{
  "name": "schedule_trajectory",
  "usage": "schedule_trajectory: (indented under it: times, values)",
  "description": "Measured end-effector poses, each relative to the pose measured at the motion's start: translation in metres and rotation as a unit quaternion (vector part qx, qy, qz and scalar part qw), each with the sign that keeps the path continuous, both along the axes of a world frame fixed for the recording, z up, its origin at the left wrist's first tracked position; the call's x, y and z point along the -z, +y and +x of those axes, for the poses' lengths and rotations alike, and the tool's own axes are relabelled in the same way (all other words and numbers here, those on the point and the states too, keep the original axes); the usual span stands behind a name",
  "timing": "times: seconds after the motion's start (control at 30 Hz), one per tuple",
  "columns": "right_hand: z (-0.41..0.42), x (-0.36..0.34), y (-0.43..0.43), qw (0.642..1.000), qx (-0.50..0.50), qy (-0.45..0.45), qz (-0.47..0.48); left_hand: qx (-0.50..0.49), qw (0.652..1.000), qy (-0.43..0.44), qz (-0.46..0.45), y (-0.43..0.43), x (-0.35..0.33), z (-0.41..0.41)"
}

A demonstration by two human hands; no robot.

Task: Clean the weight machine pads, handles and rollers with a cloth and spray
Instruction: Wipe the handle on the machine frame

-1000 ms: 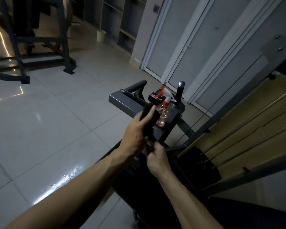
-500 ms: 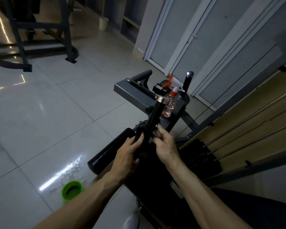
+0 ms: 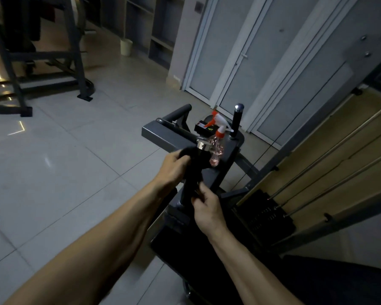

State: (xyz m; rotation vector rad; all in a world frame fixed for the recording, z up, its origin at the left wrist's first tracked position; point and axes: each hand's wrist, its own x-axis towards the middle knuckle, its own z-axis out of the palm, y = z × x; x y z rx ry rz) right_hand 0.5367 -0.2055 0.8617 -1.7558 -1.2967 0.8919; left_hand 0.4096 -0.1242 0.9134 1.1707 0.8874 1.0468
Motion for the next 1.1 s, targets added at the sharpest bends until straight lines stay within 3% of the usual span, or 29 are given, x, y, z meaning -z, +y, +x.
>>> schedule_trajectory:
  times: [0.2,0.33,0.43,0.53,0.67,0.73,0.8,0.9,0.93,1.0,1.1]
  values:
    - [-0.002,0.004,0.004,0.999,-0.023,-0.006,0.025,0.002,0.994,0.087,0.072,-0.019,0.057,-0.014]
    - [-0.002,0.012,0.010,0.999,0.041,-0.031,-0.005,0.003,0.976,0.185,0.116,-0.034,0.092,-0.023]
    - [0.000,0.006,0.011,0.994,0.102,-0.019,-0.029,0.017,0.951,0.283,0.127,-0.034,0.093,-0.029]
    - [0.004,-0.013,0.003,0.993,0.110,-0.038,0.034,0.000,0.916,0.368,0.162,-0.044,0.083,-0.040]
    - [-0.001,-0.049,-0.011,0.978,0.083,0.048,0.183,-0.122,0.926,0.279,0.225,-0.048,0.032,-0.034]
    - [-0.006,-0.062,-0.018,0.969,0.009,0.149,0.195,-0.116,0.893,0.291,0.322,-0.051,-0.002,-0.016]
    - [-0.006,-0.068,-0.020,0.950,-0.035,0.266,0.161,-0.090,0.835,0.368,0.399,-0.057,-0.021,0.001]
    - [0.012,-0.069,-0.011,0.931,0.033,0.333,0.150,-0.057,0.762,0.444,0.468,-0.062,-0.021,0.012]
    - [0.023,-0.064,-0.001,0.930,0.067,0.333,0.142,-0.065,0.762,0.438,0.472,-0.061,-0.019,0.013]
    - [0.038,-0.054,0.012,0.931,0.122,0.326,0.111,-0.131,0.805,0.380,0.436,-0.057,-0.015,0.006]
    - [0.057,-0.045,0.038,0.934,0.137,0.319,0.082,-0.209,0.885,0.304,0.284,-0.045,-0.014,0.009]
